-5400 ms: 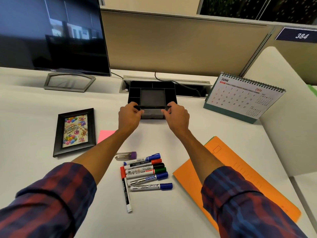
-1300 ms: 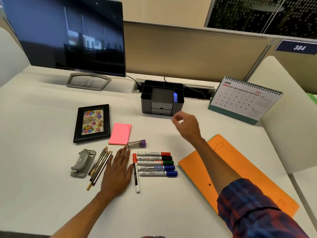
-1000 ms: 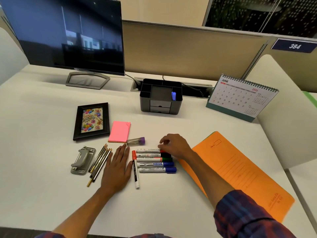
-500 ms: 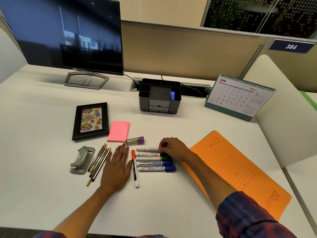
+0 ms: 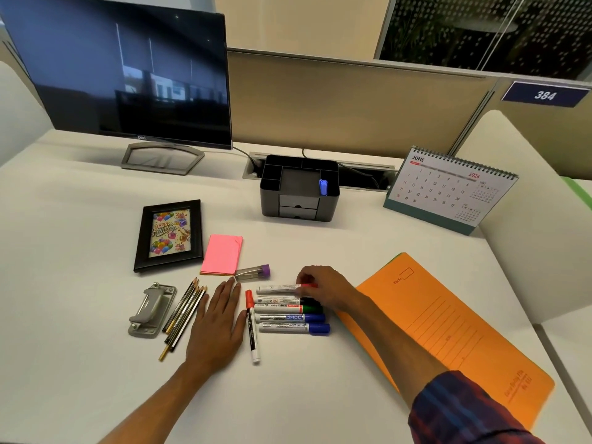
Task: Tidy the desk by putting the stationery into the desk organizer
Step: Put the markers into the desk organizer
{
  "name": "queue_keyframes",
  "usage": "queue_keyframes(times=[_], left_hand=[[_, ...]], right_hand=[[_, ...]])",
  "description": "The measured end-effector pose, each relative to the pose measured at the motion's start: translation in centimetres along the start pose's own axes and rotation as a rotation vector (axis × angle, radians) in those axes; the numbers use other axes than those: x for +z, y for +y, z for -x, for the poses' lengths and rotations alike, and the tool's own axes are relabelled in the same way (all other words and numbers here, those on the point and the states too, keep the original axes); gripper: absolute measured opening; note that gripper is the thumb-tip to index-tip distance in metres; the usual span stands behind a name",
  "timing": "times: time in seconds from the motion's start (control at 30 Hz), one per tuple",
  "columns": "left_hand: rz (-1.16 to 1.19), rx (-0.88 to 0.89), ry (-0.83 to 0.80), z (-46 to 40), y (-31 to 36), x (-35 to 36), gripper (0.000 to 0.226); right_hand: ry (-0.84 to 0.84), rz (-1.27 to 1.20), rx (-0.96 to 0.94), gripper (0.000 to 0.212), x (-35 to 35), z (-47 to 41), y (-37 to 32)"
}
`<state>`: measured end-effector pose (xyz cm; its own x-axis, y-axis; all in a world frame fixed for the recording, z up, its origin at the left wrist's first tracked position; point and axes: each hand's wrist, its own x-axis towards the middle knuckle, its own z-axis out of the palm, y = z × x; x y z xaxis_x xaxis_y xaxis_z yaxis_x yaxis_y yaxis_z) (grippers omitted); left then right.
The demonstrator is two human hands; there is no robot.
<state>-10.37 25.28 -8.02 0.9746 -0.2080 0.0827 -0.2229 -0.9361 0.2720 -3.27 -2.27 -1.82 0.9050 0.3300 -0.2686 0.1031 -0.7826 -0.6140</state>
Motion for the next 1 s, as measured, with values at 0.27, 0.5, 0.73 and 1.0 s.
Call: queue_keyframes(times=[0.27,0.5,0.73,1.0], left_hand=[[-0.009,-0.002,0.0,0.1,0.1,0.0,0.063],[-0.006,-0.002,0.001,0.1,0.1,-0.1,0.064],[-0.009,-0.004,-0.006,0.0,0.0,0.1,0.063],[-0.015,0.001,-0.002,0.1,0.0,0.0,0.061]], right_hand=[[0.365,-0.639,-0.078,0.015,-4.1,-0.8,-2.0],[0.933,-0.808,-0.107,0.018,-10.5,-2.3,-3.4],[1.18,-0.402,-0.061,0.017,-14.0,-5.0,-2.4],[0.941,-0.188,0.089,0.034,-13.5,-6.3,-1.3]])
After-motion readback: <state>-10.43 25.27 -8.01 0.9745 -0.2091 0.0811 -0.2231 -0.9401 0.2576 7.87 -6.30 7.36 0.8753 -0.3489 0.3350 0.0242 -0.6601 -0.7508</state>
